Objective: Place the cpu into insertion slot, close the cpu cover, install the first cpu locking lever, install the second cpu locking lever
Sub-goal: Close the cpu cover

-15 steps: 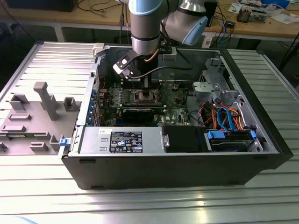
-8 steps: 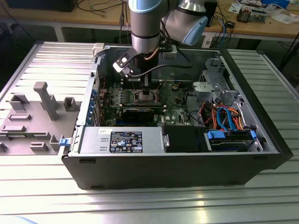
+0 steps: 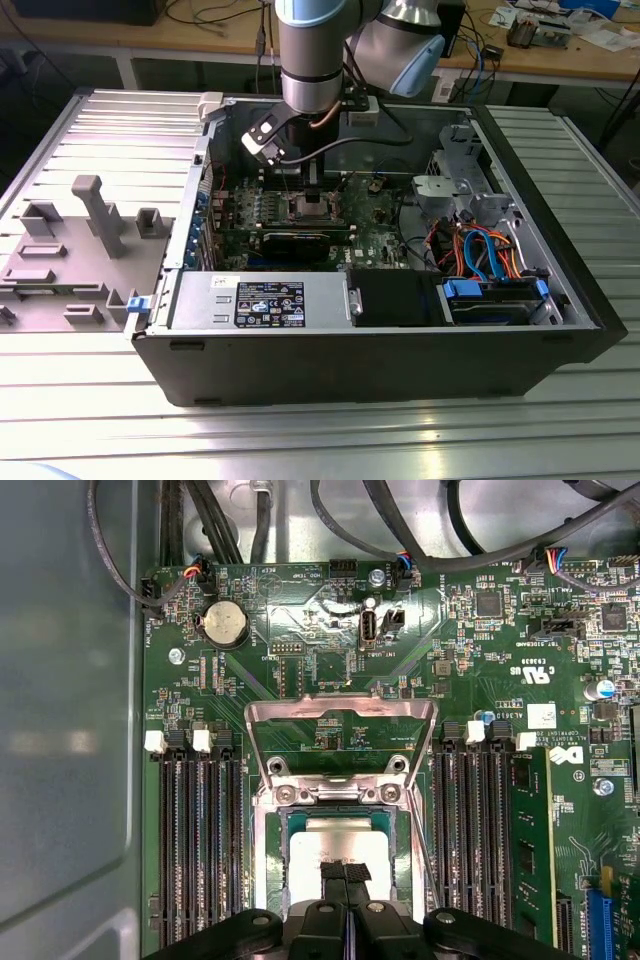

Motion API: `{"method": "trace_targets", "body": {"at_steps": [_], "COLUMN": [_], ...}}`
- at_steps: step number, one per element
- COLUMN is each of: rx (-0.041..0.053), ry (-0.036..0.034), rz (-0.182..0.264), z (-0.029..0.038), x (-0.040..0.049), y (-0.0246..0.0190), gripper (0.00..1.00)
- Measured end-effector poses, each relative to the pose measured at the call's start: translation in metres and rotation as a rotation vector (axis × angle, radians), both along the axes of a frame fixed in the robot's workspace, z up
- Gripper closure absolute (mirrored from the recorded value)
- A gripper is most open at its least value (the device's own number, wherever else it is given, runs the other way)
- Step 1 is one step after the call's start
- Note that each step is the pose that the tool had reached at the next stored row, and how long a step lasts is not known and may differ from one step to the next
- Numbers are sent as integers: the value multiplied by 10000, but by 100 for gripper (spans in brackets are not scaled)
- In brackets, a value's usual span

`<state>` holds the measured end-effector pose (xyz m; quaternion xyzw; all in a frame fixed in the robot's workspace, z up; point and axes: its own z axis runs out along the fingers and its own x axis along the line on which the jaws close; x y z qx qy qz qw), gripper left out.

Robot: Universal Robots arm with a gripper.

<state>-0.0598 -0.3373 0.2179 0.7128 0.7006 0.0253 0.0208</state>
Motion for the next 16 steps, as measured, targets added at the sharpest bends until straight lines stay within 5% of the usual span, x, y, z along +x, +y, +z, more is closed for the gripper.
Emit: {"method": "trace_targets", "body": {"at_steps": [16], "rx": [0], "ry": [0], "rz": [0], "z": [41], "x": [0], "y": [0], "gripper": [89]}}
